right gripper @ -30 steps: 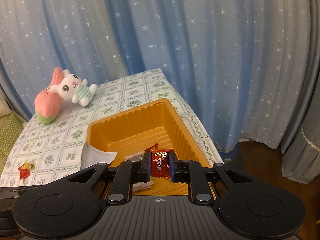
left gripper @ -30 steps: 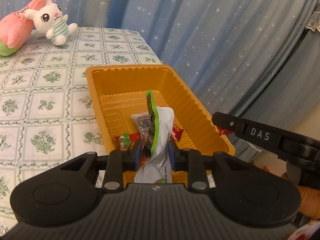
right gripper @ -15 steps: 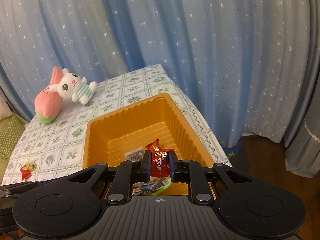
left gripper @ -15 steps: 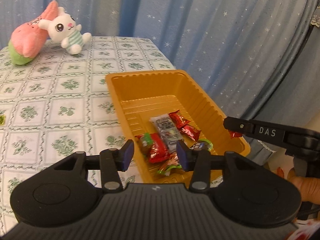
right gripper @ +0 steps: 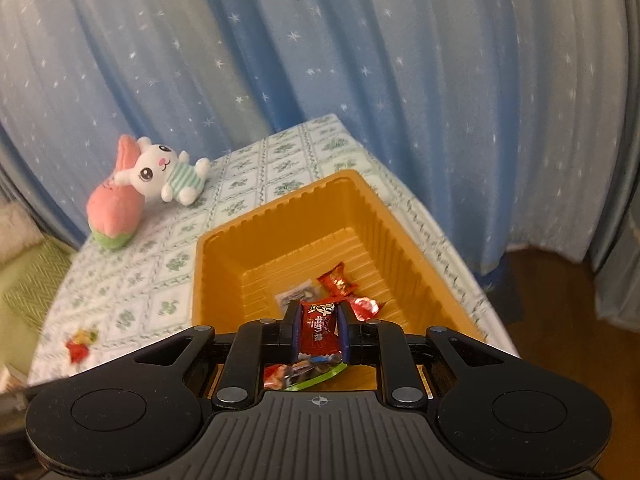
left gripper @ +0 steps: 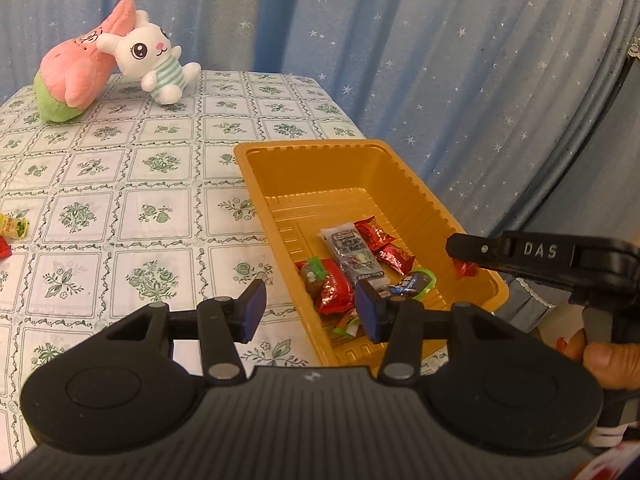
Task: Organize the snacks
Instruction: 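Lower both held items into the tray and open both tools, then withdraw both open tools from the tray toward the last red candy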
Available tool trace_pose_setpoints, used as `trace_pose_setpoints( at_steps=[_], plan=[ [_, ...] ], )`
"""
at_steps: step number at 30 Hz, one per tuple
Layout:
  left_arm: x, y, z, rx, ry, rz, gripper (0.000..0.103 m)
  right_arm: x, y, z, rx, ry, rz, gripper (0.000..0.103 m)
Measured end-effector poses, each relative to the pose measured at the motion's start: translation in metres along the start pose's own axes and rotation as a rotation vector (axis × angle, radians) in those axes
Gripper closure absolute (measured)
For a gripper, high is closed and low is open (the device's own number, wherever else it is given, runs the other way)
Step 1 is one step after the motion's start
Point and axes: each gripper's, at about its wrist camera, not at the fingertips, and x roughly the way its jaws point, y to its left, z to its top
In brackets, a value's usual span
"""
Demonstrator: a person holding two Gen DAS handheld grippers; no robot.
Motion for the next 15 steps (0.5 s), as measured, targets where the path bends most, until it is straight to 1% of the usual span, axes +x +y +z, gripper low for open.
trace_pose_setpoints(
  at_steps=[1,2,3,4,5,9,15],
  plan=[
    [-0.001,0.001,0.0,-0.002,0.0,-0.001,0.056,-0.001,-0.001,0.001,0.007,-0.005,-0.001,0.077],
    [-0.001,0.002,-0.001,-0.003,0.0,0.001,0.055,-0.003,-0.002,0.001,0.012,-0.012,-0.005,0.068],
    [-0.003,0.003,-0.001,-0.002,0.0,0.004,0.055,-0.005,-0.003,0.002,0.015,-0.019,-0.01,0.063],
    [-0.004,0.004,-0.002,-0.002,0.0,0.004,0.055,-0.007,-0.004,0.002,0.017,-0.023,-0.013,0.056],
    [-0.005,0.005,-0.003,-0.004,0.0,0.005,0.055,-0.008,-0.005,0.002,0.019,-0.026,-0.016,0.054],
    [-0.011,0.008,-0.004,-0.006,-0.001,0.01,0.054,-0.017,-0.007,0.0,0.036,-0.033,-0.029,0.054],
    [-0.026,0.009,-0.007,0.003,-0.009,0.015,0.051,-0.035,-0.003,-0.004,0.048,-0.032,-0.029,0.054]
  ],
)
